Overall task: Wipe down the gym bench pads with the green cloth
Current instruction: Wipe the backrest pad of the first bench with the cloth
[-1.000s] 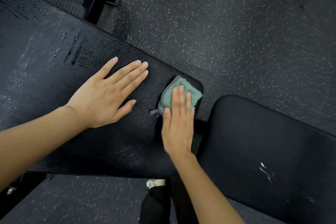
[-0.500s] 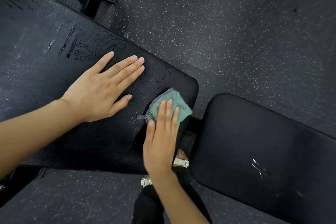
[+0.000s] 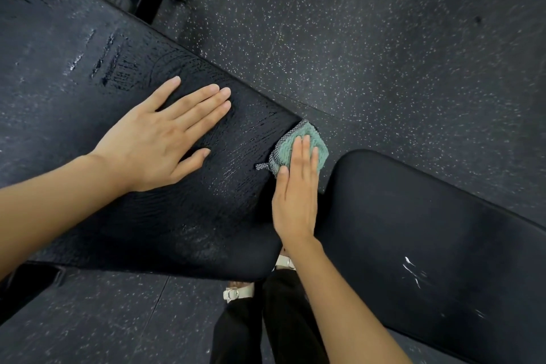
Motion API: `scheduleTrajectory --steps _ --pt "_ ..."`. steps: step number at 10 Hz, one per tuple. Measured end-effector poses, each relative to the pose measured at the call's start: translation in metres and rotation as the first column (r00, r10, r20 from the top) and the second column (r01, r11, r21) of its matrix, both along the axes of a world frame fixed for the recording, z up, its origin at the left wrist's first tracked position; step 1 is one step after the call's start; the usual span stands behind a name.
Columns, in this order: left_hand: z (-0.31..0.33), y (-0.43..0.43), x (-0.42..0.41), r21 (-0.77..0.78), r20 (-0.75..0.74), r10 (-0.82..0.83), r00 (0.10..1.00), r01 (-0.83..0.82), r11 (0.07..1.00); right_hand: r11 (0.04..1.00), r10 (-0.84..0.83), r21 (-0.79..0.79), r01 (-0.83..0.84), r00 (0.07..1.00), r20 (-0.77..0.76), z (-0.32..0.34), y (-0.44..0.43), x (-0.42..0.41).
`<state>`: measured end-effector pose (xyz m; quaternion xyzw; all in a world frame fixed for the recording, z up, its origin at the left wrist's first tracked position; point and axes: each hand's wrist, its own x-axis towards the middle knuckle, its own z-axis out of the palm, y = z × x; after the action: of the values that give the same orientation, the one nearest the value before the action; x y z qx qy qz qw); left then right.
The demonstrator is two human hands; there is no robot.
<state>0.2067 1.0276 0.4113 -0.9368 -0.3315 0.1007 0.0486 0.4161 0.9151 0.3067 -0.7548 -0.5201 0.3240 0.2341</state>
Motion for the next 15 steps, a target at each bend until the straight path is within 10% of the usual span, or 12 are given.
scheduleTrajectory --steps 6,10,15 --pt "-0.004 -0.001 -0.002 0.032 0.019 -0.014 1.0 0.014 0.999 0.954 0.287 0.064 -0.294 0.952 0.101 0.022 -0.063 -0.047" --pt "-0.007 -0.007 -0.004 0.069 0.027 -0.03 0.999 0.028 0.997 0.97 -0.242 -0.01 0.242 0.968 -0.065 0.015 -0.031 -0.062" --pt "-0.007 -0.05 -0.017 0.044 -0.012 -0.054 0.998 0.055 0.998 0.962 0.258 0.073 -0.264 0.963 0.08 0.025 -0.12 -0.081"
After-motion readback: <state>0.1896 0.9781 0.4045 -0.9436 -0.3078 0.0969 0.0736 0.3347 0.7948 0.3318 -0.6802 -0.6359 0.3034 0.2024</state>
